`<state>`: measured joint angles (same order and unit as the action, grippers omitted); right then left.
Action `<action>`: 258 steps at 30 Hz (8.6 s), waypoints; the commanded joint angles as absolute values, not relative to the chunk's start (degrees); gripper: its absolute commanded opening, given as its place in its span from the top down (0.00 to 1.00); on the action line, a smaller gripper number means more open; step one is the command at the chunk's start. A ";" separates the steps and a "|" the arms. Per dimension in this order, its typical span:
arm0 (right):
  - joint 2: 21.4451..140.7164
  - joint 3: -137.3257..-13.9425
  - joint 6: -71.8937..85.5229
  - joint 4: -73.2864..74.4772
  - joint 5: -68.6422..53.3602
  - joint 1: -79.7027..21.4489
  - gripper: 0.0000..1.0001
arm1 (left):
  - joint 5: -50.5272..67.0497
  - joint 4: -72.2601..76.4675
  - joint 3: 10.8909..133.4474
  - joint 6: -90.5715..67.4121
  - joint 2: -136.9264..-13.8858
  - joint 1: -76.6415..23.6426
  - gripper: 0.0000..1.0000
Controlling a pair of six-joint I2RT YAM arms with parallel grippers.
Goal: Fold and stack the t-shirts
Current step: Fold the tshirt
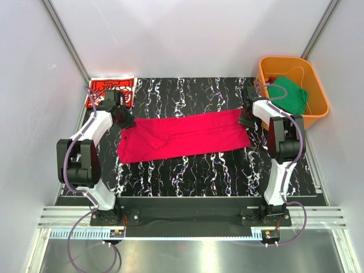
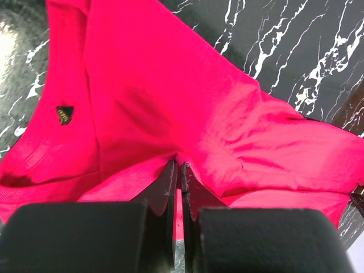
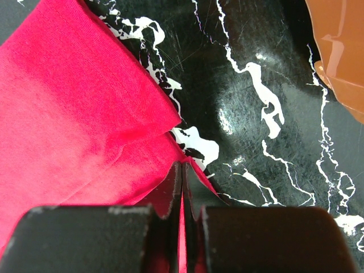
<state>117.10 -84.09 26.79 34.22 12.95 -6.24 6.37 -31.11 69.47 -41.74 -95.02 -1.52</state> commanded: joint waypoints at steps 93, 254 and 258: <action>114.78 -79.28 33.92 27.86 21.80 -5.27 1.00 | 2.45 -33.31 75.06 -39.90 -100.90 1.67 1.00; 128.14 -88.16 60.38 -3.78 -36.56 -36.83 1.00 | 13.36 -27.51 73.30 -22.42 -104.06 1.58 0.50; 128.06 -88.15 60.38 -3.78 -36.56 -36.91 1.00 | 14.50 -29.35 74.71 -21.71 -106.34 1.58 0.50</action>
